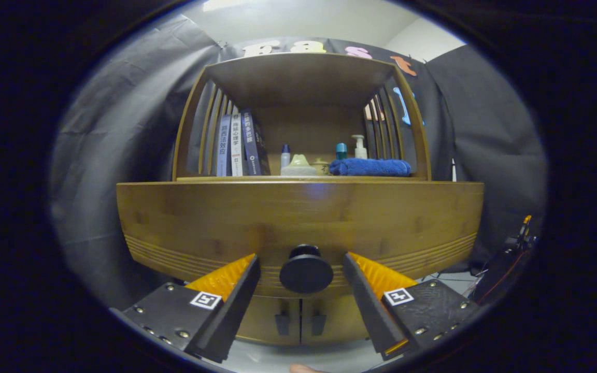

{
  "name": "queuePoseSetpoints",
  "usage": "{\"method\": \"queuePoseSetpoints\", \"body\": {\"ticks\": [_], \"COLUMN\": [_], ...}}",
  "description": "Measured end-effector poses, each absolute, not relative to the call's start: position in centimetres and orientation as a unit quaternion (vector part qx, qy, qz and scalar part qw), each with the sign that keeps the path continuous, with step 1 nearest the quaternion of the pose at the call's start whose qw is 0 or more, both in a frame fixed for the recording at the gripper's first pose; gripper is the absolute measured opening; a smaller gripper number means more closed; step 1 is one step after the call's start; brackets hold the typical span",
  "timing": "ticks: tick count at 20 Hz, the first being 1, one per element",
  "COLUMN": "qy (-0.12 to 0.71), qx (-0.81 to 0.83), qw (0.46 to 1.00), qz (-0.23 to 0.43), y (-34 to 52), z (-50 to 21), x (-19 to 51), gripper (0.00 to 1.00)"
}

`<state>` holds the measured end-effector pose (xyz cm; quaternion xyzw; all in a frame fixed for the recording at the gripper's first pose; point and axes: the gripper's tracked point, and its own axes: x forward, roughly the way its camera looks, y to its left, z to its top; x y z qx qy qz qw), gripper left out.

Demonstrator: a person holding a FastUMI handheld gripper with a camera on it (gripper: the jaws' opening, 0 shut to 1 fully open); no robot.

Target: Pull open the drawer, take out the items inside it, and place them on the countertop above the cabinet.

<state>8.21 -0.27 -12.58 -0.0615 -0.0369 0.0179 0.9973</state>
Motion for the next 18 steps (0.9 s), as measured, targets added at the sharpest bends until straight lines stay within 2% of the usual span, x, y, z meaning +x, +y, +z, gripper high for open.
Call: {"method": "queuePoseSetpoints", "body": {"ticks": [18], "qy": [0.023], "qx": [-0.05], "qw": [0.998], "qz": [0.005], "y": [1.1], "z": [-12.9], "x": [13.5], "gripper": [0.99]}}
